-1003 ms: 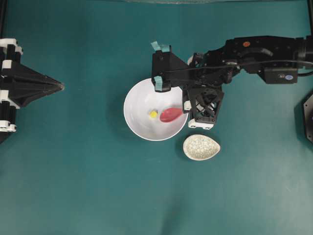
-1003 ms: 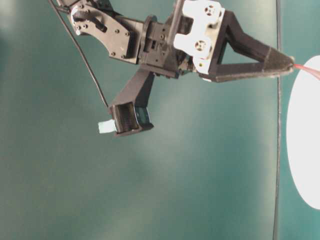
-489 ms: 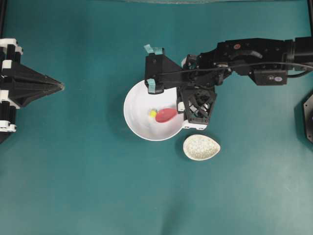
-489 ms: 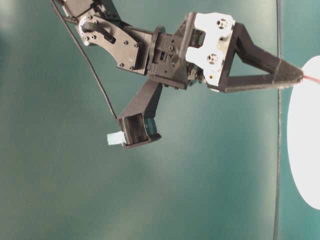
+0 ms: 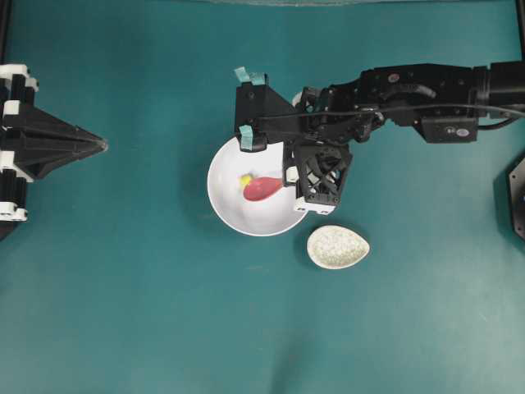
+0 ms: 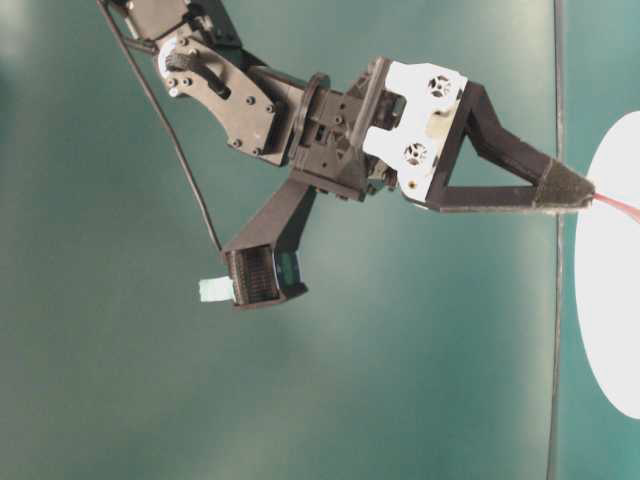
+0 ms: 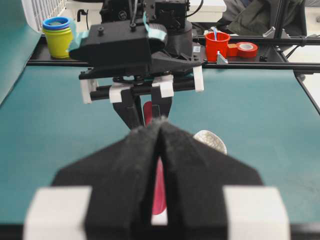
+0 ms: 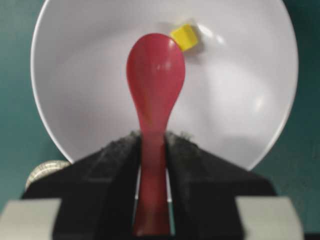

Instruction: Scoop the yellow hexagonal prism block from the bowl with a spoon using the right arm.

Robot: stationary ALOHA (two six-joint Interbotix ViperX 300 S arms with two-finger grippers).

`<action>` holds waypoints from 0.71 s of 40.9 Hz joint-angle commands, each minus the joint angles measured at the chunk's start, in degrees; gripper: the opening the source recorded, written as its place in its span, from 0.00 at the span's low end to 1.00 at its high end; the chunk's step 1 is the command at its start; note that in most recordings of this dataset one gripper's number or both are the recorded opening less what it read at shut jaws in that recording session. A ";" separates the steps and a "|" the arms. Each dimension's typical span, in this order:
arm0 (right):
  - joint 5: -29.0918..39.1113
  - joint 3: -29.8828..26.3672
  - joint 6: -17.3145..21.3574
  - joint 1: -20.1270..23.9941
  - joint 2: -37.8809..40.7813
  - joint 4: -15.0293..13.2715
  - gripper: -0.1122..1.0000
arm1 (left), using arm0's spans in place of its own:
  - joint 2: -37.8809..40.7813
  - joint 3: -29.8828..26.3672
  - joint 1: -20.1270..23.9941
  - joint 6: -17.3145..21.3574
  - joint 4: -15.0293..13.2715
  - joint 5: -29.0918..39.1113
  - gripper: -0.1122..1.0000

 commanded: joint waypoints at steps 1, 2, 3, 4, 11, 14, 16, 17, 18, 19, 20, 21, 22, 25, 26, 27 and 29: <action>-1.05 -1.32 -0.09 0.09 -0.79 -0.09 0.31 | 0.44 -1.67 0.09 -0.09 0.09 -0.70 0.09; -1.23 -1.32 -0.09 0.09 -0.79 -0.09 0.31 | 0.44 -1.58 0.09 -0.09 0.09 -0.70 0.09; -1.41 -1.32 -0.09 0.09 -0.79 -0.09 0.31 | 0.44 -1.67 0.09 -0.09 0.09 -0.70 0.09; -1.58 -1.32 -0.09 0.09 -0.79 -0.09 0.31 | 0.44 -1.67 0.09 -0.09 0.09 -0.70 0.09; -2.81 -1.32 -0.09 0.09 -0.79 -0.09 0.31 | 0.35 -1.67 0.09 -0.09 0.09 -0.70 0.09; -2.99 -1.58 -0.09 0.09 -1.05 0.00 0.31 | 0.35 -1.67 0.09 -0.09 0.09 -0.70 0.09; -3.08 -1.85 -0.09 0.09 -1.32 -0.09 0.31 | 0.44 -1.67 0.09 -0.09 0.18 -0.70 0.09; -3.16 -2.02 0.00 0.09 -1.67 -0.09 0.31 | 0.44 -1.67 0.09 -0.09 0.09 -0.70 0.09; -3.34 -2.11 -0.09 0.09 -1.93 -0.18 0.31 | 0.44 -1.67 0.09 -0.09 0.09 -0.70 0.09; -3.52 -2.20 -0.09 0.09 -2.29 -0.26 0.31 | 0.35 -1.67 0.09 -0.09 0.09 -0.70 0.09; -3.69 -2.29 0.00 0.09 -2.55 -0.44 0.31 | 0.44 -1.67 0.09 -0.09 0.18 -0.70 0.09; -3.96 -2.46 0.00 0.09 -2.99 -0.79 0.31 | 0.44 -1.67 0.09 -0.09 0.09 -0.70 0.09; -4.13 -2.46 0.09 0.09 -3.34 -0.97 0.31 | 0.35 -1.67 0.09 -0.09 0.09 -0.70 0.09; -4.48 -2.46 0.53 0.09 -4.75 -2.20 0.31 | 0.44 -1.67 0.09 -0.09 0.09 -0.70 0.09; -4.48 -2.46 0.62 0.09 -5.01 -2.55 0.31 | 0.35 -1.67 0.09 -0.09 0.09 -0.70 0.09; -4.31 -2.46 0.70 0.09 -5.54 -2.99 0.31 | 0.35 -1.67 0.09 -0.09 0.09 -0.70 0.09; -4.13 -2.29 0.79 0.09 -6.50 -3.60 0.31 | 0.35 -1.67 0.09 -0.09 0.09 -0.70 0.09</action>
